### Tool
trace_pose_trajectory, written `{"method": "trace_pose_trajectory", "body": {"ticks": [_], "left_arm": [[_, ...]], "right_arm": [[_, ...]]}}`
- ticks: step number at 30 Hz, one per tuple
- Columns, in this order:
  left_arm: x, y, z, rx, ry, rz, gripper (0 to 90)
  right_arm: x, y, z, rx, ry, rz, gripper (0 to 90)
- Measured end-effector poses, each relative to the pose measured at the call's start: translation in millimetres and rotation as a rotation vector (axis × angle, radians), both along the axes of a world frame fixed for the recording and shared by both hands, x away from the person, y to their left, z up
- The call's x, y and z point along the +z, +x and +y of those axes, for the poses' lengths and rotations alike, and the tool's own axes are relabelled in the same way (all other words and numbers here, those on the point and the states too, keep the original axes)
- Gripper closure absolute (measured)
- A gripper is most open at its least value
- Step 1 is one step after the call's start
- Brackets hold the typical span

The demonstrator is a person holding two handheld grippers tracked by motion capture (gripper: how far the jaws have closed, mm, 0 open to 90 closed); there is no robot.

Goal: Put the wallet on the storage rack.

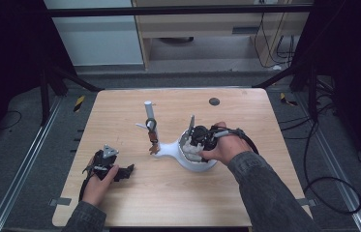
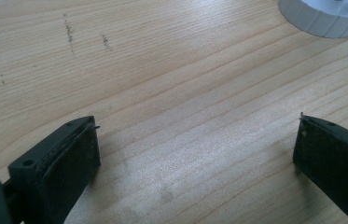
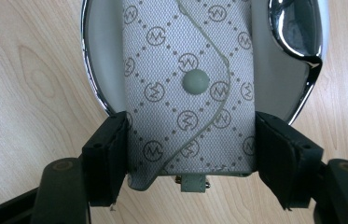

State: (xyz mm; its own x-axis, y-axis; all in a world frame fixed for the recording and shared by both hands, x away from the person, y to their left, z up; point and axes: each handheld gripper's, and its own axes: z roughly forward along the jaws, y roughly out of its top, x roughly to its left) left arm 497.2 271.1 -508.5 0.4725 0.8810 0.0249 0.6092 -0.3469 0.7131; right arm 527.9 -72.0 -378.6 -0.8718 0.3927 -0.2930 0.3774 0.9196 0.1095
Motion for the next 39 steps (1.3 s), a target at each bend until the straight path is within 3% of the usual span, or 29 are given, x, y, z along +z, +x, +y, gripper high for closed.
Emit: {"method": "trace_pose_trajectory", "body": {"ticks": [30,39], "left_arm": [[-0.1,-0.3,-0.7,-0.002,-0.004,-0.001,0.0],[0.0,-0.4,-0.7,-0.006,-0.001,0.001,0.0]], "right_arm": [[-6.9,7.6,5.5,-0.001,0.01,0.008,30.7],[-4.5,6.4,2.0,-0.034,0.069,-0.014,19.8]]}}
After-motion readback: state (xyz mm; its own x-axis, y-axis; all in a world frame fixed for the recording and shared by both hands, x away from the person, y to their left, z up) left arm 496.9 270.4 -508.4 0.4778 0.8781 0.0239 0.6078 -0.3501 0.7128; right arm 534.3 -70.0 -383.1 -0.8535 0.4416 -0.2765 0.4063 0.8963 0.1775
